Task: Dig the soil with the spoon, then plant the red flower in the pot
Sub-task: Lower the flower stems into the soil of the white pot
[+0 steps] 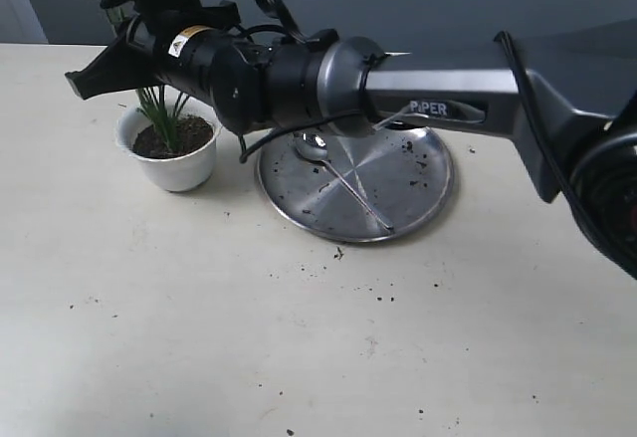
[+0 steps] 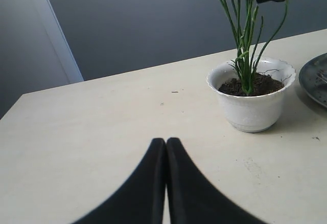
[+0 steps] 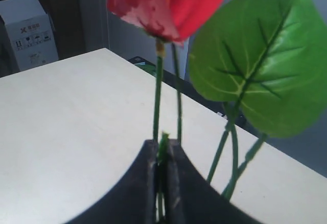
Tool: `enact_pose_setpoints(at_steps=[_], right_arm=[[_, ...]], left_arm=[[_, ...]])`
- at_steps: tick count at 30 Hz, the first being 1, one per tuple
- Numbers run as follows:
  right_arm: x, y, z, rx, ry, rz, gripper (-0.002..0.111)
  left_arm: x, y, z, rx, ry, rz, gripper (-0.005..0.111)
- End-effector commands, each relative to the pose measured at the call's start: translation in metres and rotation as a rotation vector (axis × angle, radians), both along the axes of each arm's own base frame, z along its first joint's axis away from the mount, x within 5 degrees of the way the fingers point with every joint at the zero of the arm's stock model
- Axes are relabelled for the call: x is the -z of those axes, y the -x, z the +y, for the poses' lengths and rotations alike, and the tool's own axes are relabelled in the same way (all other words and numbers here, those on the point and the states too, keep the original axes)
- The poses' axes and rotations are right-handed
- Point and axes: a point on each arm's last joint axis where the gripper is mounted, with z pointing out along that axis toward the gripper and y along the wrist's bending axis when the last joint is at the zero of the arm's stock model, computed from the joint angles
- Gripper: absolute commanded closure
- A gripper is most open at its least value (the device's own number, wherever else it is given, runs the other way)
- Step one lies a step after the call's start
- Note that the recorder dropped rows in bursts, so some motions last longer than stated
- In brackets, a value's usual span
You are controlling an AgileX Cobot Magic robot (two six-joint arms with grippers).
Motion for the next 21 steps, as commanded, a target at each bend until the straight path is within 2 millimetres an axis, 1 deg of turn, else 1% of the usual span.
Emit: enact_pose_setpoints(at_steps=[1,8,21], right_arm=[[0.029,0.005,-0.006,-0.004,0.075,0.094,0.108],[0.034,0.012,-0.004,-0.014,0.087,0.12,0.108],[0.04,0.015,-0.006,-0.012,0.102,0.187,0.108]], left_arm=[[0.0,0.0,0.0,0.002,0.014,-0.009,0.106],[0.0,0.0,0.0,0.002,0.014,-0.009,0.106],[0.0,0.0,0.0,0.002,0.014,-0.009,0.106]])
